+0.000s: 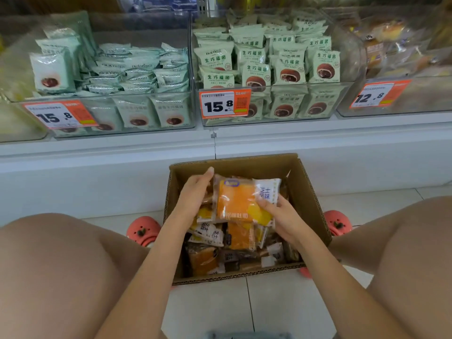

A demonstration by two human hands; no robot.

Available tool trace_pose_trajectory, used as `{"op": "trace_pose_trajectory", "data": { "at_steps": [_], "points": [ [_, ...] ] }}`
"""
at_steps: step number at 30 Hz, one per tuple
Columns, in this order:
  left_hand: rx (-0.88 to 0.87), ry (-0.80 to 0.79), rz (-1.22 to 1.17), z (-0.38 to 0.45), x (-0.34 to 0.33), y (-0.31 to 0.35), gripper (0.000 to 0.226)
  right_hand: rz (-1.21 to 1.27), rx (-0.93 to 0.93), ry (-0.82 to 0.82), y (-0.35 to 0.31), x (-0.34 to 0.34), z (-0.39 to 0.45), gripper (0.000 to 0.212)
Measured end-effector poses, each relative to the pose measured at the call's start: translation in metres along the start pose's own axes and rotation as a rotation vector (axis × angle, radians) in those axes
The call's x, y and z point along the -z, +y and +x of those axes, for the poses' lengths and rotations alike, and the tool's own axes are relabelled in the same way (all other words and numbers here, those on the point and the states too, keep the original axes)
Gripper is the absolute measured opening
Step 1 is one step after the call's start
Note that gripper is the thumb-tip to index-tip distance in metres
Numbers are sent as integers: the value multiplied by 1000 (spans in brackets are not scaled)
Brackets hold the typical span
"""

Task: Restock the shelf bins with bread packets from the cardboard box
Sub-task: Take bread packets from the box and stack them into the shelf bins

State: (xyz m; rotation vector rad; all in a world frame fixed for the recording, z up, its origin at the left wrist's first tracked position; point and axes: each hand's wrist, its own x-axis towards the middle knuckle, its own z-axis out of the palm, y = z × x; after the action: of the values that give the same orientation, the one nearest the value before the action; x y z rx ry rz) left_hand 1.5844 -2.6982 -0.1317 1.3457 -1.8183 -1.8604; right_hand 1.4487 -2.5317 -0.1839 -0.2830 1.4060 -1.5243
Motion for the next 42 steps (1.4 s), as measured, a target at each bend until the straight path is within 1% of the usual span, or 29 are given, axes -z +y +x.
{"op": "trace_pose_trajectory", "data": {
  "at_steps": [1,2,3,5,6,9,10,11,12,13,14,15,16,17,18,20,21,22,24,25,27,28,31,33,36,37,39,41,42],
  "points": [
    [102,-85,-130,-2,-3,0,45,147,-20,-6,-1,-2,-2,49],
    [145,-159,-221,-5,-8,-1,45,251,-33,-11,-2,-5,-5,46],
    [132,-209,-247,-10,-13,1,45,313,-38,-23,-2,-8,-7,41],
    [23,-203,-165,-15,-21,3,43,363,-44,-46,1,-13,-10,35],
    [-49,-162,-77,-15,-23,3,42,361,-51,-57,4,-15,-10,41],
    [-215,-24,72,-16,-21,-1,37,308,-73,-110,8,-15,-9,83],
    [-257,-2,87,-16,-19,-2,37,272,-64,-103,6,-16,-10,86],
    [-302,11,108,-16,-17,-2,36,220,-46,-64,4,-16,-10,84],
    [-357,25,142,-15,-16,-1,34,129,-4,16,1,-17,-11,80],
    [-420,36,190,-17,-15,2,32,-34,65,127,-3,-16,-11,80],
    [-485,42,251,-19,-15,5,29,-259,163,253,-8,-15,-12,85],
    [-538,42,314,-21,-14,7,27,-491,272,329,-16,-13,-12,92],
    [-576,34,364,-22,-14,8,27,-688,373,335,-24,-13,-12,96],
    [-607,14,390,-24,-13,10,27,-833,428,277,-35,-14,-13,94],
    [-634,-7,397,-27,-13,12,28,-908,416,187,-46,-14,-10,87],
    [-681,-35,390,-29,-12,19,26,-930,345,11,-67,-18,-11,67],
    [-704,-33,388,-31,-12,27,25,-913,341,-41,-76,-19,-13,60],
    [-731,-15,389,-32,-9,35,27,-885,365,-65,-86,-21,-15,52],
    [-789,25,338,-33,-4,58,31,-822,458,-57,-106,-26,-21,23],
    [-809,48,281,-35,-1,72,33,-800,502,-40,-118,-28,-25,19],
    [-876,140,181,-36,7,106,45,-779,610,29,-150,-32,-35,25],
    [-952,230,179,-35,12,125,50,-763,670,76,-169,-32,-40,24],
    [-1120,515,309,-37,16,193,44,-743,851,174,-244,-27,-60,20],
    [-1214,644,383,-39,11,243,43,-785,980,258,-304,-26,-76,22],
    [-1470,787,560,-21,-4,310,37,-833,1196,387,-395,-31,-91,28],
    [-1496,837,634,-11,-9,330,36,-867,1252,442,-423,-32,-91,30],
    [-1443,948,768,10,-20,360,39,-935,1312,520,-471,-34,-85,36],
    [-1396,1016,874,32,-27,372,45,-1065,1314,578,-509,-36,-69,35],
    [-1408,1038,915,42,-28,372,47,-1152,1306,581,-524,-37,-59,36]
  ]
}}
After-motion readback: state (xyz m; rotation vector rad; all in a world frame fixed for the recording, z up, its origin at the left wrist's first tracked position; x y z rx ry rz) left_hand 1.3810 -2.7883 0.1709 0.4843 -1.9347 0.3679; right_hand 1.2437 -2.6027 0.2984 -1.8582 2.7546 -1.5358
